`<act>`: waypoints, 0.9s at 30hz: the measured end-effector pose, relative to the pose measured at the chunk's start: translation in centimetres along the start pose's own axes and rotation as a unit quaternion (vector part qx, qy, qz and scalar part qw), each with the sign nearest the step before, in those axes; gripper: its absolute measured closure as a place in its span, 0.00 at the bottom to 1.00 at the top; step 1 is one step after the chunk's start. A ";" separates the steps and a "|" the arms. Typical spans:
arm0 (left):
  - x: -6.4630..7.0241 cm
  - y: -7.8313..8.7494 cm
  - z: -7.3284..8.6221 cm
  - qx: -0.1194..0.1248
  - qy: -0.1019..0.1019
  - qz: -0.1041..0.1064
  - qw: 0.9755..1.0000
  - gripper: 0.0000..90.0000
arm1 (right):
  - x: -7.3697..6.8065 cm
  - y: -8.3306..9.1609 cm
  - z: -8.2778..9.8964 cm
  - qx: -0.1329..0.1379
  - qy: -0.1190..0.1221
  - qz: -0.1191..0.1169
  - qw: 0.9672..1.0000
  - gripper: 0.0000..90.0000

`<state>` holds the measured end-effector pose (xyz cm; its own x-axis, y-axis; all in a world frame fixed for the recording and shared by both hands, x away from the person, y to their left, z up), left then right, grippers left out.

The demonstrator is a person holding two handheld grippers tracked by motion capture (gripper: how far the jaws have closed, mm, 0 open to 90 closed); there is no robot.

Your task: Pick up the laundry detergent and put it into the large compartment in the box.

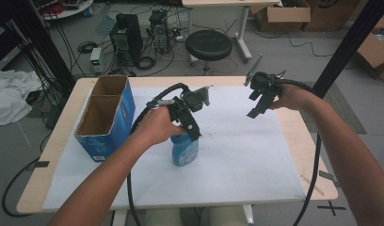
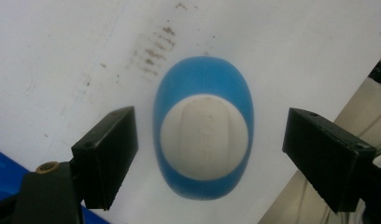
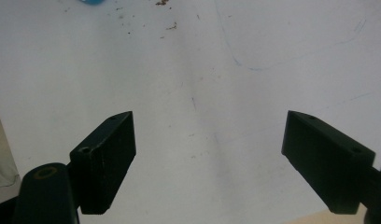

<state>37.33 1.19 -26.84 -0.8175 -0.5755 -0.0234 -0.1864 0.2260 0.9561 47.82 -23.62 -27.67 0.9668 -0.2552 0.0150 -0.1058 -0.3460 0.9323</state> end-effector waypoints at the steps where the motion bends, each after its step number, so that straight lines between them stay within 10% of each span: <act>1: 0.0 0.0 0.0 0.000 0.000 0.000 1.000 0.21 | 0.0 0.0 0.0 0.000 0.000 0.000 1.000 0.19; 27: -0.4 -3.2 -0.1 -0.024 -0.007 0.004 1.000 0.22 | 0.1 0.0 0.2 -0.001 -0.003 -0.002 1.000 0.19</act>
<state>38.29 0.62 -29.82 -0.8262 -0.5631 -0.0187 -0.1534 0.1928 0.9692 47.85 -23.78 -27.73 0.9656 -0.2598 0.0090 -0.1016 -0.3452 0.9330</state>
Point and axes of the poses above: each handheld gripper's, and its own axes: y roughly backward along the jaws, z roughly out of its underside, x roughly to its right, the point moved 1 cm from there along -y, roughly forward along the jaws, and after that the axes turned 5 degrees about x, right-handed, at the moved point
